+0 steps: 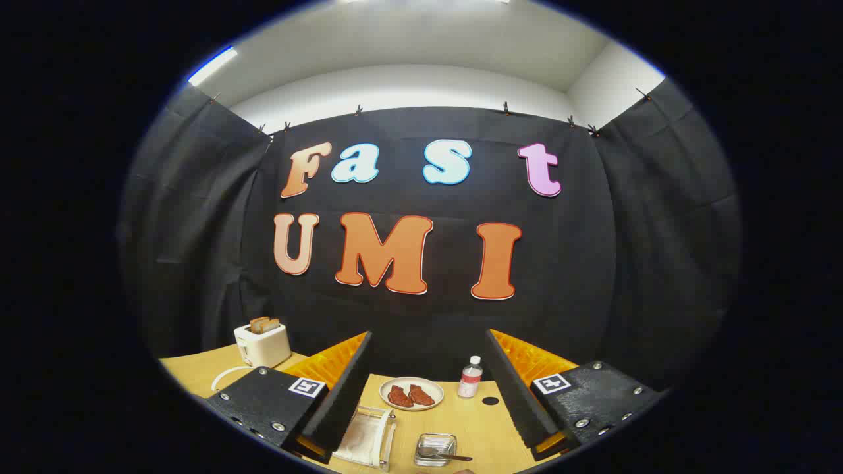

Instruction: Take the plate from the dish rack, then take the spoon from the basket and place it into the plate.

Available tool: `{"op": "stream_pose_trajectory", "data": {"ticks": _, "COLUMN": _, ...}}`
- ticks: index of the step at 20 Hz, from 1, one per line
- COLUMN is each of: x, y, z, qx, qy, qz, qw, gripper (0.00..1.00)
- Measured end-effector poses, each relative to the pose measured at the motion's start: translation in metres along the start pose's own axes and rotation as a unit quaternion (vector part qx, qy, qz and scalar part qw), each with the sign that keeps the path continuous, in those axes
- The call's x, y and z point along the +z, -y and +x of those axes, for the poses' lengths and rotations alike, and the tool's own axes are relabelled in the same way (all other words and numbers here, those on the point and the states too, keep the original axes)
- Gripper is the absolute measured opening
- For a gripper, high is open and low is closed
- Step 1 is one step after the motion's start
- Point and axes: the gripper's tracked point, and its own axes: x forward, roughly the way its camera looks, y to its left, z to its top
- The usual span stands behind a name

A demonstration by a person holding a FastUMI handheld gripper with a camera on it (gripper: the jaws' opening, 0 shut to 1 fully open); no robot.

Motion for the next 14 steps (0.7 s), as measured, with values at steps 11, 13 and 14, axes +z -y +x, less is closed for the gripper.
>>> {"op": "stream_pose_trajectory", "data": {"ticks": 11, "x": 0.007, "y": -0.009, "z": 0.018, "qx": 0.014, "qy": -0.021, "qz": 0.047, "qw": 0.999, "gripper": 0.99}}
{"op": "stream_pose_trajectory", "data": {"ticks": 13, "x": 0.008, "y": -0.008, "z": 0.020, "qx": 0.013, "qy": -0.023, "qz": 0.046, "qw": 0.999, "gripper": 0.99}}
{"op": "stream_pose_trajectory", "data": {"ticks": 14, "x": 0.007, "y": -0.009, "z": 0.020, "qx": 0.014, "qy": -0.025, "qz": 0.046, "qw": 0.999, "gripper": 0.99}}
